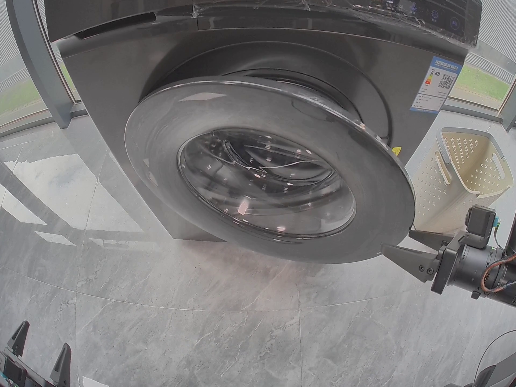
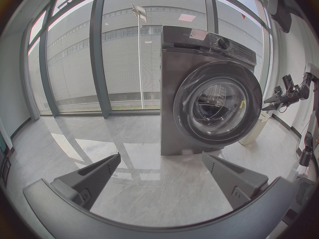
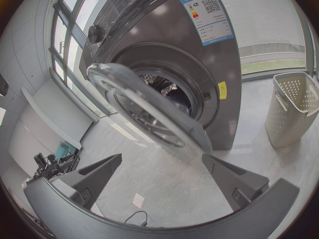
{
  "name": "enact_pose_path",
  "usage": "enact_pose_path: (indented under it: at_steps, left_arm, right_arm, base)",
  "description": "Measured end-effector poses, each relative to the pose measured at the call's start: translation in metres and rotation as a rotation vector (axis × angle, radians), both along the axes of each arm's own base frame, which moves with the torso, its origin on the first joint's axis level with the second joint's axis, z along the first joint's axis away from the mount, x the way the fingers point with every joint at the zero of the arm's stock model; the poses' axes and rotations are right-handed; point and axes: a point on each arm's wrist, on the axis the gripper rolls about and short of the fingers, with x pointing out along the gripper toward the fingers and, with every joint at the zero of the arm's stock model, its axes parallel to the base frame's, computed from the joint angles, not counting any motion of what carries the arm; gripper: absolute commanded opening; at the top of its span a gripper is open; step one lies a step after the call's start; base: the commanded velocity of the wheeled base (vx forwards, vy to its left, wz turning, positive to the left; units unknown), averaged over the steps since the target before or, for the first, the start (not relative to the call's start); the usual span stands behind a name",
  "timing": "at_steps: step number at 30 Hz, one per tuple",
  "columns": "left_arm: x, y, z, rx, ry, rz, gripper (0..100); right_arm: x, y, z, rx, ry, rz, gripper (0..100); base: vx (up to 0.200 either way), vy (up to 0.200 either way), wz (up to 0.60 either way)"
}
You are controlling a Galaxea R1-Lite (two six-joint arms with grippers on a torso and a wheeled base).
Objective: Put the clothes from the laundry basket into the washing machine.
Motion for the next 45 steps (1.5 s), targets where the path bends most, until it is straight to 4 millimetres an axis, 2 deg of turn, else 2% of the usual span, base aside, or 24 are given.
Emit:
enact_pose_path:
  at_steps: [4, 15, 30, 38, 41, 45]
  left_arm:
    - [0.000, 0.000, 0.000, 0.001, 0.000, 0.000, 100]
    - [0.000, 0.000, 0.000, 0.002, 0.002, -0.001, 100]
    - [0.000, 0.000, 0.000, 0.000, 0.001, 0.000, 100]
    - [0.000, 0.000, 0.000, 0.000, 0.001, 0.000, 100]
    - [0.000, 0.000, 0.000, -0.001, 0.000, 0.000, 100]
    - [0.000, 0.000, 0.000, -0.001, 0.000, 0.000, 100]
  right_arm:
    - [0.003, 0.002, 0.000, 0.016, 0.000, -0.001, 100]
    - [0.015, 0.005, 0.012, 0.034, -0.028, -0.031, 100]
    - [0.029, -0.009, 0.024, 0.059, -0.071, -0.140, 100]
    - [0.026, -0.005, 0.023, 0.082, -0.059, -0.154, 100]
    - [0.023, -0.003, 0.018, 0.072, -0.038, -0.144, 100]
    - [0.014, -0.004, -0.001, 0.024, 0.011, -0.137, 100]
  base:
    - [0.200, 0.000, 0.00]
    - [0.000, 0.000, 0.00]
    - [0.000, 0.000, 0.00]
    - [0.000, 0.000, 0.00]
    - [0.000, 0.000, 0.00]
    - [0.000, 0.000, 0.00]
